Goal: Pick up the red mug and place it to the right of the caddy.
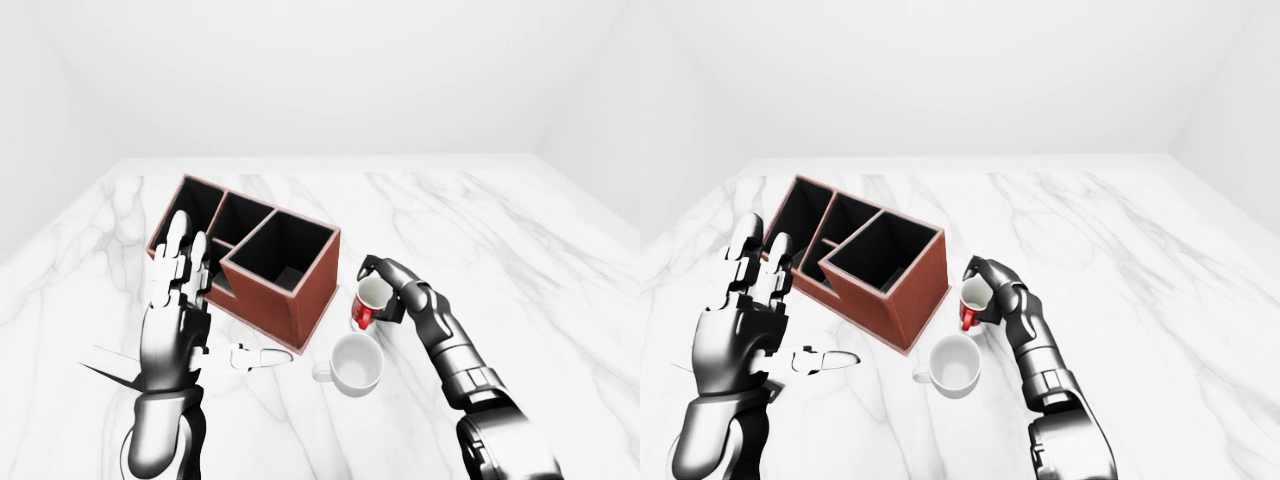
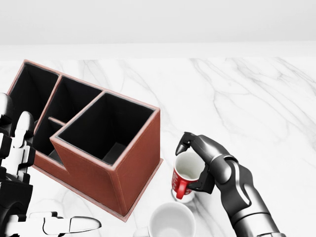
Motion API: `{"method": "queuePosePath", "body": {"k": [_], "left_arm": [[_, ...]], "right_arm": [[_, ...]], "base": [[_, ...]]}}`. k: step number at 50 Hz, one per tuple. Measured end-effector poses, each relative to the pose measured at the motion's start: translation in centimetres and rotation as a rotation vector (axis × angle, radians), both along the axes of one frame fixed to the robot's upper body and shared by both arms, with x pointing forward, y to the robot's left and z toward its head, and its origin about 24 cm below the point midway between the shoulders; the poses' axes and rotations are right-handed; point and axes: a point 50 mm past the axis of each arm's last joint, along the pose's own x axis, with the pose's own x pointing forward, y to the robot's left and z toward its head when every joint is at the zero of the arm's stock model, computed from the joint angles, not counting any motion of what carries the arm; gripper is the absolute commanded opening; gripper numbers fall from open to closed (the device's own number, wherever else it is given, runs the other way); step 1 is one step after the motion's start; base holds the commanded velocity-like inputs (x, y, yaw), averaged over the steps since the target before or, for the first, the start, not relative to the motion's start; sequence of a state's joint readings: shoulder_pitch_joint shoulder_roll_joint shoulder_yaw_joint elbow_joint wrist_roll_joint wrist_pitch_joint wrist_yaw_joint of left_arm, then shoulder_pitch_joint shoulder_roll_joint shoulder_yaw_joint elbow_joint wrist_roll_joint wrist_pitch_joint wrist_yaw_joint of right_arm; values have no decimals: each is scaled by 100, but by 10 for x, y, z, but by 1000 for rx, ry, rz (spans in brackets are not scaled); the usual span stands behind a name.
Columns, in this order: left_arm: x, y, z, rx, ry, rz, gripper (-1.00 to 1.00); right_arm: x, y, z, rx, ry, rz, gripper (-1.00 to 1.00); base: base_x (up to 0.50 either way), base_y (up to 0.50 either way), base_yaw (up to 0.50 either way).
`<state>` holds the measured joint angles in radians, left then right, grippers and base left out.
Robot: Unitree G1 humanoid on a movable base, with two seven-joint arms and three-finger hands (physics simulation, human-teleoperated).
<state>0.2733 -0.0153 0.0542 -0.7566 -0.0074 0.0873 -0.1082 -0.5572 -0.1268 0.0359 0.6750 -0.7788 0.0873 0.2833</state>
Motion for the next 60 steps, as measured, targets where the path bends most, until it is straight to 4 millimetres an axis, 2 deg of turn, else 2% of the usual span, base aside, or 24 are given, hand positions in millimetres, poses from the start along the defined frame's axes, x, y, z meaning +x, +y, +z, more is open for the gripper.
{"method": "queuePosePath", "body": {"k": [48,60], "left_arm": [[-1,1,1,-1,-6,-2,100],[-1,1,1,-1,-6,-2,100]], "right_arm": [[2,4,-27,51,22,-157,-100],[6,8,-26,35,56,-138,-100]], "base": [[0,0,0],[0,0,0]]}}
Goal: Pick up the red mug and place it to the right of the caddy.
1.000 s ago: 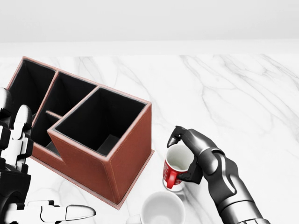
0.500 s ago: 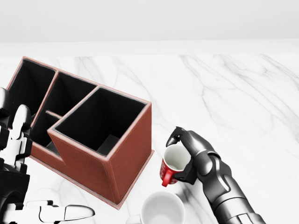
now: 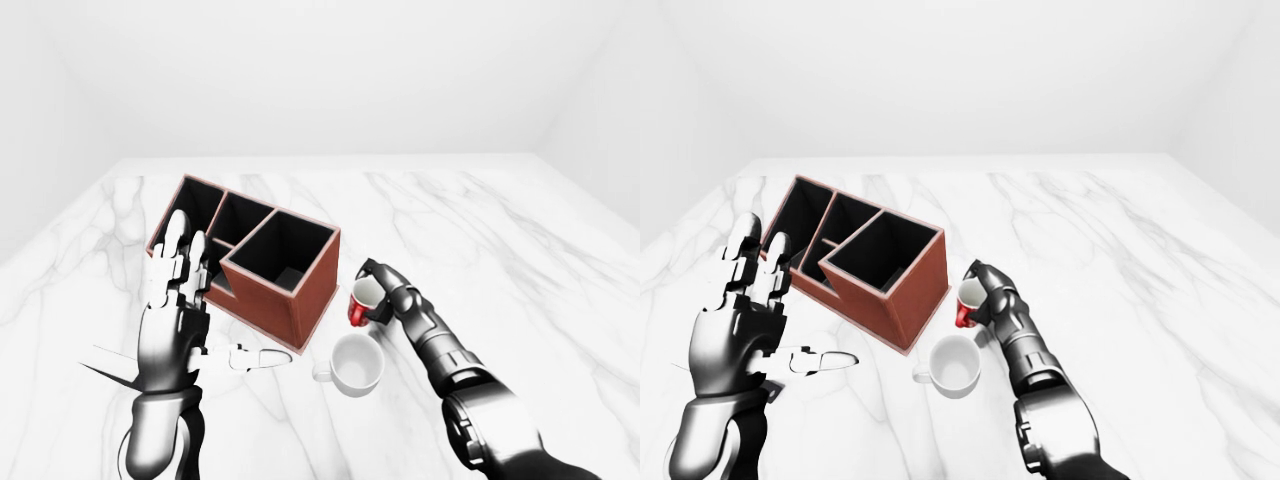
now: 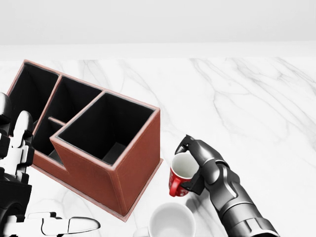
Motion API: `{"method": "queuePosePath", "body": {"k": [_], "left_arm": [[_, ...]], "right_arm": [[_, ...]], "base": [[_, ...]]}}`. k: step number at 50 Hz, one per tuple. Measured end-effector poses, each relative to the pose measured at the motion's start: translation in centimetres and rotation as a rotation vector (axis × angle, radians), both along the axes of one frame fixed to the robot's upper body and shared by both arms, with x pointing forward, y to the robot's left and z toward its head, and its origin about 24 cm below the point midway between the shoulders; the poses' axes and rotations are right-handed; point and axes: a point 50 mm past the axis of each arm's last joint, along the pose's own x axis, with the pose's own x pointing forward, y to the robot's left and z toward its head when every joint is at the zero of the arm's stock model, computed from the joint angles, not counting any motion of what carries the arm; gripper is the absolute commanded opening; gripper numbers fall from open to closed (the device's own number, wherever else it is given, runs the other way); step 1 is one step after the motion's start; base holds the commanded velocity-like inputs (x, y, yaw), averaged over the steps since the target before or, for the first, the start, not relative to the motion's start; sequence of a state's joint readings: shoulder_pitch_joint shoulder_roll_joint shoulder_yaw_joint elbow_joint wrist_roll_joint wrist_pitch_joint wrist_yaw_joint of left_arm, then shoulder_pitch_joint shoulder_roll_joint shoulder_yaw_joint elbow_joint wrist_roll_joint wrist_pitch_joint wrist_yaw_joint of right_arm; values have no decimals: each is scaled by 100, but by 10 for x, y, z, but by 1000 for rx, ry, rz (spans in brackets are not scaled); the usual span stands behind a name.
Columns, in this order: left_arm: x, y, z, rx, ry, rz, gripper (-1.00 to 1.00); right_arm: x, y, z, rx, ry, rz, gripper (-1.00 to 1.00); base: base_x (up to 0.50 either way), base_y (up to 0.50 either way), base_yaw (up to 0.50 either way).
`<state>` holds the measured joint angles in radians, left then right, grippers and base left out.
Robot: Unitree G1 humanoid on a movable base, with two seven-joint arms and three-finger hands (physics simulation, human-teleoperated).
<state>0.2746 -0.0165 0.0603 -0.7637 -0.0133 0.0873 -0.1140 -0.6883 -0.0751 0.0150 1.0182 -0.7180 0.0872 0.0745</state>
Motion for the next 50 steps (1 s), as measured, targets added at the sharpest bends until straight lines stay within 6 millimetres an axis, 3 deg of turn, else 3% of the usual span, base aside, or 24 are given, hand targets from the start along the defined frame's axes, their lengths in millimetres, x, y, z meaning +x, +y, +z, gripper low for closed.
{"method": "queuePosePath", "body": {"k": [5,6,7,8,9,10,38,50], "left_arm": [[0,0,0,0,-2,0,100],[0,0,0,0,-2,0,100],[0,0,0,0,-1,0,100],[0,0,0,0,-1,0,100],[0,0,0,0,-1,0,100],[0,0,0,-1,-1,0,100],[0,0,-1,-2,2,-1,100],[2,-1,-2,1,9,-4,100]], "right_arm": [[2,3,1,-16,8,15,-100],[2,3,1,-19,9,17,-80],[2,3,2,-14,6,15,23],[3,3,3,-13,-2,9,23],[4,3,4,-13,-10,3,74],[4,3,4,2,-8,-1,100],[-8,-10,-8,-11,-43,-60,100],[-4,-23,22,14,-136,-17,100]], "base": [[0,0,0],[0,0,0],[0,0,0],[0,0,0],[0,0,0],[0,0,0],[0,0,0],[0,0,0]]}}
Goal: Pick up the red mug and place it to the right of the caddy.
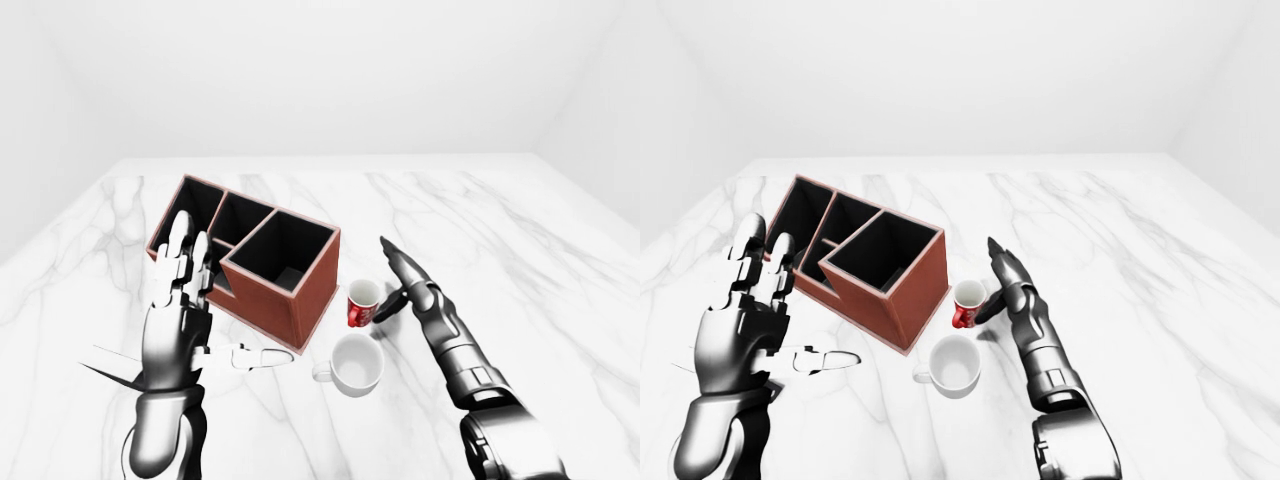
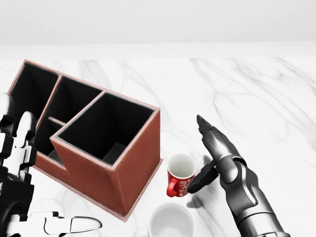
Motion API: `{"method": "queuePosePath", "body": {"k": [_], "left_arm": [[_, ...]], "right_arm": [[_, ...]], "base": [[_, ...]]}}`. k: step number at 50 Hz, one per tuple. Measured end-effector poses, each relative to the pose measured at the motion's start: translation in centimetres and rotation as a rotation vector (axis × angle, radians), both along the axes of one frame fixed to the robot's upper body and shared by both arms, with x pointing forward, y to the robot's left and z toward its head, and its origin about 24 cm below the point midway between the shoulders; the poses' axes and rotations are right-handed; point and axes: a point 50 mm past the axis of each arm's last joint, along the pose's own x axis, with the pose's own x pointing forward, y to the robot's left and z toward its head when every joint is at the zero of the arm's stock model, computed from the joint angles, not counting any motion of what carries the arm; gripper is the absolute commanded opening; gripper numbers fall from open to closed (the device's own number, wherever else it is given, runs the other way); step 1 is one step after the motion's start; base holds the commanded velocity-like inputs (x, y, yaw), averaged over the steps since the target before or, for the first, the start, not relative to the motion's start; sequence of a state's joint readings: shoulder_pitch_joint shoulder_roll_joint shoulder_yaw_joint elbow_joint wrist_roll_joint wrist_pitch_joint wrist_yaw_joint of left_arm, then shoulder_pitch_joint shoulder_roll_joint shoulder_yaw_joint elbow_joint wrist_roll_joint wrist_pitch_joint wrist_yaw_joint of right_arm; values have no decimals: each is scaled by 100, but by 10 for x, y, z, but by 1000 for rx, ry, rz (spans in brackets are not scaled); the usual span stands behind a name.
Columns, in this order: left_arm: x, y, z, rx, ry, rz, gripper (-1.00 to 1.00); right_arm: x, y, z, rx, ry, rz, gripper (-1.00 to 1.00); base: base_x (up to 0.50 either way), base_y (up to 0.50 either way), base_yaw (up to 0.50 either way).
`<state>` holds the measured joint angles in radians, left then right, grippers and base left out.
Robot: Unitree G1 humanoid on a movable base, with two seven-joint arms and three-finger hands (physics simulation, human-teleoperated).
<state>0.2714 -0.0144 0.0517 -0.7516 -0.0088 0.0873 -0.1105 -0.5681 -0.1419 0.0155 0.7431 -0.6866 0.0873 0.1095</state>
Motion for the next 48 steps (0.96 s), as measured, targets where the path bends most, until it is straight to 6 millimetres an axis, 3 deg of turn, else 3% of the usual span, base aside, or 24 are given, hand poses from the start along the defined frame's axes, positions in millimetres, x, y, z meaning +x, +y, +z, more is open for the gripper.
{"method": "queuePosePath", "body": {"k": [17,31,40,48], "left_arm": [[0,-1,-1,2,6,-2,100],[0,-1,-1,2,7,-2,100],[0,-1,-1,3,6,-2,100],[0,-2,-1,4,4,-2,100]], "right_arm": [[2,-29,65,-35,-159,65,100],[-10,-43,136,-123,-296,168,100],[-45,-37,180,-207,-421,274,100],[-92,-35,221,-325,-666,261,100]], "base": [[0,0,0],[0,0,0],[0,0,0],[0,0,0]]}}
